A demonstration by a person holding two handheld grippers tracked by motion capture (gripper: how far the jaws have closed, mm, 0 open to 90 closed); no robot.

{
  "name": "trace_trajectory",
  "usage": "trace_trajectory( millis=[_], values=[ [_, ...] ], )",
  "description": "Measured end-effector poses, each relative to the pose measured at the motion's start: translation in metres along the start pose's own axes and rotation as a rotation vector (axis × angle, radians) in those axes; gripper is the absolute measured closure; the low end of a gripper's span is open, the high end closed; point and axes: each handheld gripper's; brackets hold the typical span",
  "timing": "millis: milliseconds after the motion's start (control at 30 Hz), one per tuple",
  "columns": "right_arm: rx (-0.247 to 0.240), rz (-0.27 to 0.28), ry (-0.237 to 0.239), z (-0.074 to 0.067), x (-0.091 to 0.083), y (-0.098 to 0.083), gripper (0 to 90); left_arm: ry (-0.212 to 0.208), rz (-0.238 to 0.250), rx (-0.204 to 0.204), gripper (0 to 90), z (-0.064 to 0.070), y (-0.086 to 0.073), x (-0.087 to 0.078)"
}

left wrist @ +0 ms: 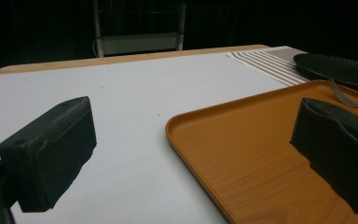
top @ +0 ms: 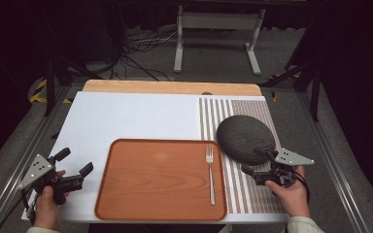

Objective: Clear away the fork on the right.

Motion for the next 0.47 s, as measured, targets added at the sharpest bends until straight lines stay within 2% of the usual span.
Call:
trace_trajectory(
  millis=[467],
  values=[
    [0.008,0.010,-0.005,0.0000,-0.0004,0.0002,15.0,0.001,-0.002,0.001,0.8,-0.0006,-0.0001,0.0002]
  ],
)
Point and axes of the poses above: each handheld gripper's, and its own axes: x roughly forward along the jaws, y roughly out of its top, z roughly to its right, and after that the axes turned 2 degrees about z, right-handed
